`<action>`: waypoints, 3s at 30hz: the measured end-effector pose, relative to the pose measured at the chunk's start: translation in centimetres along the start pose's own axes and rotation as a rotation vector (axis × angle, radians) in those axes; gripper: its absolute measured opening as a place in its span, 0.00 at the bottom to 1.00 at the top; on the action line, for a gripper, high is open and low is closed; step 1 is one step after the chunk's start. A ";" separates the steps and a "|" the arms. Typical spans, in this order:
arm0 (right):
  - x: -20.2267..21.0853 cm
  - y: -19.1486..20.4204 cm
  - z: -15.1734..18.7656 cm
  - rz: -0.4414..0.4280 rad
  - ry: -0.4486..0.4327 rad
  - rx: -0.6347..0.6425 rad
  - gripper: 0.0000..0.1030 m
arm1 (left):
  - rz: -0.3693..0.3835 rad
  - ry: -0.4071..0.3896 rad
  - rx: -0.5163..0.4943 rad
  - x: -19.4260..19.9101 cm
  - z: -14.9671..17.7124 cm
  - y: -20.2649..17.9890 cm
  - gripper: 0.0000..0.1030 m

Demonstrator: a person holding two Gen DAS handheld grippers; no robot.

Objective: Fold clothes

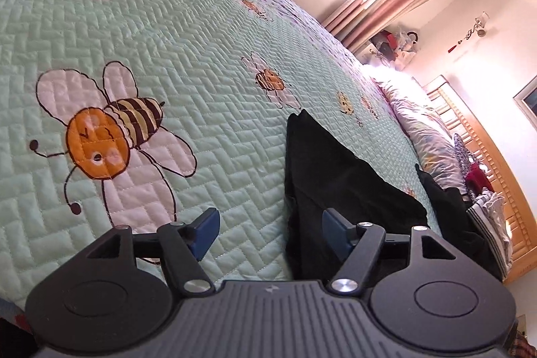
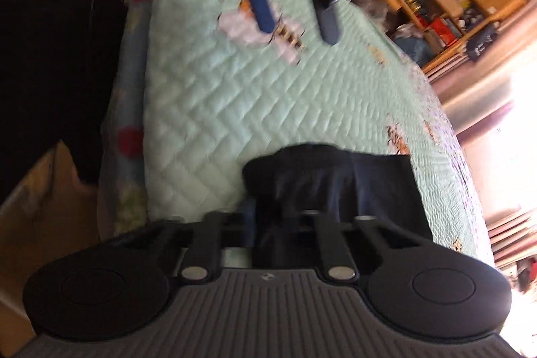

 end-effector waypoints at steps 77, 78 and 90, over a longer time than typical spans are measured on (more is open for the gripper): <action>2.4 -28.3 33.3 0.164 -0.143 -1.811 0.00 | -0.056 0.244 -0.273 -25.6 -2.9 -9.9 0.77; 2.6 -28.3 32.6 0.163 -0.132 -1.788 0.05 | -0.058 0.246 -0.273 -25.6 -2.9 -9.9 0.77; 8.1 -27.8 35.5 0.201 -0.258 -1.866 0.17 | -0.106 0.216 -0.329 -24.2 -2.5 -11.1 0.78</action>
Point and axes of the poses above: each gripper's, at about its wrist camera, not at the fingertips, and x roughly against the way its jaws point, y to its left, z to its underside, the point moved 7 cm from there along -x, roughly the way its jaws point, and after that the axes turned 9 degrees about -y, right-handed, at the moved point
